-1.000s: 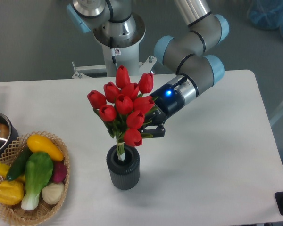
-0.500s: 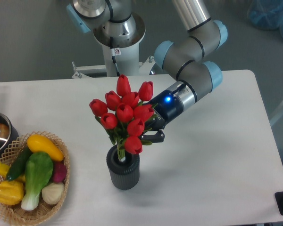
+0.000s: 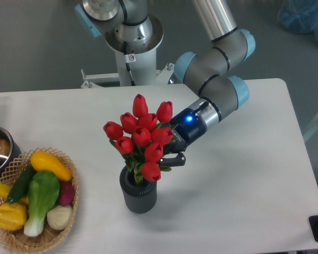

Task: Insert the flowers into the vase
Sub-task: 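Push the bouquet further down into the vase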

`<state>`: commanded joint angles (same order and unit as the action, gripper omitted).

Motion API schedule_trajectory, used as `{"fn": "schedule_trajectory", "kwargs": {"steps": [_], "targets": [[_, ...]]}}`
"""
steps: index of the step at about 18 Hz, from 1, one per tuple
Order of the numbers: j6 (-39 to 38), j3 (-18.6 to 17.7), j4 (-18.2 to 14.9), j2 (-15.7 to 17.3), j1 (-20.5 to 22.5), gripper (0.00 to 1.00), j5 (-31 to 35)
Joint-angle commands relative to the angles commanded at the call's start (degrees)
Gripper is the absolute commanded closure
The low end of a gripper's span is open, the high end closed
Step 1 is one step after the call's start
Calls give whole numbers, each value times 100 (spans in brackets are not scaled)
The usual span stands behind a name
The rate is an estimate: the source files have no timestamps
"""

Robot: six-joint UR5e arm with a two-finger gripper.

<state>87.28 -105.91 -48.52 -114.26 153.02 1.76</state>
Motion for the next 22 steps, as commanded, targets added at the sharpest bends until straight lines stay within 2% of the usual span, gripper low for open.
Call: {"fn": "schedule_trajectory", "kwargs": {"steps": [13,22], "targets": [[360,-123,0,-184,9,83,88],[404,-79,9,-298,9,82,272]]}}
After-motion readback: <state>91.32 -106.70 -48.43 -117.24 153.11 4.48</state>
